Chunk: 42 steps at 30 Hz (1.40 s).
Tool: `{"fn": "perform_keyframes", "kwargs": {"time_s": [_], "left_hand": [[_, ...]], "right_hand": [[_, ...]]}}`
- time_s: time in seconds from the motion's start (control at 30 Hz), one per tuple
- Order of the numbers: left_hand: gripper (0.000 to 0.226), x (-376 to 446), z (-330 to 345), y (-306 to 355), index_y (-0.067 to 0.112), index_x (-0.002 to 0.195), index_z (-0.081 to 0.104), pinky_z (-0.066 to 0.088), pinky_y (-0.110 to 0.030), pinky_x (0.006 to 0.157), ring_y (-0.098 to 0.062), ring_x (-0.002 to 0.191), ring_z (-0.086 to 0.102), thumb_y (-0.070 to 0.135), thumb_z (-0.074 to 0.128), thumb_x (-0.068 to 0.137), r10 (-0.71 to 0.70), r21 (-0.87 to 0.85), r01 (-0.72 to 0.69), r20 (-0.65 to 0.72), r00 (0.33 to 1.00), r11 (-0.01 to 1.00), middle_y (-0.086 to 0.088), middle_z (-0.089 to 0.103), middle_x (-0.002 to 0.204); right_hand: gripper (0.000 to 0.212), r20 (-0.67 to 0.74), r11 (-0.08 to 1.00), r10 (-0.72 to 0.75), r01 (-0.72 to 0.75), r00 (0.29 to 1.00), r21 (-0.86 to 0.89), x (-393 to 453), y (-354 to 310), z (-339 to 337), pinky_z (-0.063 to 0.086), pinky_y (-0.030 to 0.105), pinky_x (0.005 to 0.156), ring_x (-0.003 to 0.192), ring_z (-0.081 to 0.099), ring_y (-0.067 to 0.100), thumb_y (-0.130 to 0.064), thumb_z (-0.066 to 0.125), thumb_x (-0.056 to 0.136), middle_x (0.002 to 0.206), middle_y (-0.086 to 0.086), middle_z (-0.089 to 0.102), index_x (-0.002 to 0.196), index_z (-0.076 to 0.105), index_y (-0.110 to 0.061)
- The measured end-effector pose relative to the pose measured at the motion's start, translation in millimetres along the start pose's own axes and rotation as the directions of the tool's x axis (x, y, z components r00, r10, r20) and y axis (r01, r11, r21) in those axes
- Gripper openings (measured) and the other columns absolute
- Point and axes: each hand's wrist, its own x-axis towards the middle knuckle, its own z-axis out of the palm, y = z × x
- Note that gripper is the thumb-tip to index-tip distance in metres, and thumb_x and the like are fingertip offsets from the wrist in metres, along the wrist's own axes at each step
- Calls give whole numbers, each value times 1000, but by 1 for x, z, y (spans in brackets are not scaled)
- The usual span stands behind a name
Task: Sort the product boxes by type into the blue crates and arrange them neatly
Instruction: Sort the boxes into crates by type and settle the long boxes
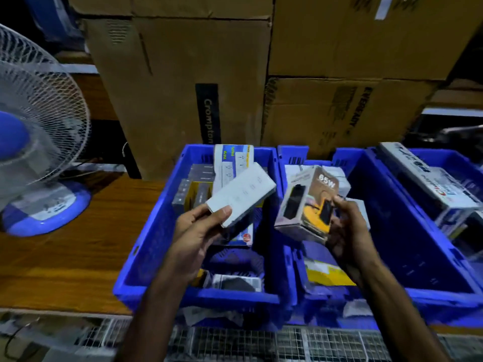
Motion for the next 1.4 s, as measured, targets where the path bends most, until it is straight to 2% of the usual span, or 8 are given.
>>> {"fn": "perform_keyframes", "kwargs": {"time_s": [0.2,0.3,0.53,0.7,0.9,1.17,1.27,1.4], "left_hand": [[43,21,61,6,11,112,77,58,-29,82,-21,101,75,27,87,73,101,202,-115,77,992,973,-5,80,108],[32,42,96,8,19,101,78,57,-26,75,-8,85,75,28,93,74,148,364,-189,136,980,912,9,80,92],[87,112,176,-28,9,128,69,53,-39,101,-23,117,65,56,88,57,125,834,-373,354,927,406,-8,70,130],[62,139,208,-69,11,119,70,54,-40,95,-35,121,61,48,84,70,53,890,-434,431,901,139,-14,66,128],[65,136,208,-93,10,147,57,46,-39,112,-30,130,57,31,77,88,333,855,-438,342,878,276,-12,53,146],[43,96,164,-84,7,130,70,53,-11,89,-16,102,62,19,79,90,309,768,-525,431,848,368,-3,60,120],[38,81,146,-79,8,121,74,58,-28,92,-17,100,65,22,79,86,315,737,-553,458,831,389,-2,65,113],[30,66,131,-71,11,114,77,58,-25,87,-6,93,66,10,83,85,339,704,-568,457,822,427,-1,71,104]], "right_hand": [[12,-252,929,-208,110,945,-354,0,-52,-79,46,22,49,52,58,7,-33,62,97,75,-1,67,104,59,-24],[40,-312,772,-257,0,915,-636,10,-57,-111,50,32,59,67,68,17,-49,71,85,97,11,71,111,55,-24],[80,-311,246,-140,-272,940,-931,30,-50,-133,52,47,90,106,65,34,-88,51,55,114,9,66,111,53,-32],[73,-361,231,-78,-335,929,-913,56,-44,-135,48,40,86,115,63,36,-77,66,63,113,9,60,117,56,-27],[48,-195,441,-215,-83,957,-893,70,-40,-152,44,29,85,103,63,19,-29,72,92,128,5,62,136,55,-18],[28,1,319,-74,25,997,-947,29,-34,-166,57,30,76,93,70,6,-36,71,96,114,-6,72,118,70,-18],[29,28,125,-185,52,982,-991,16,-30,-163,47,30,81,96,63,12,-34,71,96,114,-8,60,122,70,-20],[26,121,110,-244,151,962,-982,0,-36,-142,57,40,82,92,68,10,-37,72,96,108,-9,69,119,70,-25]]}}
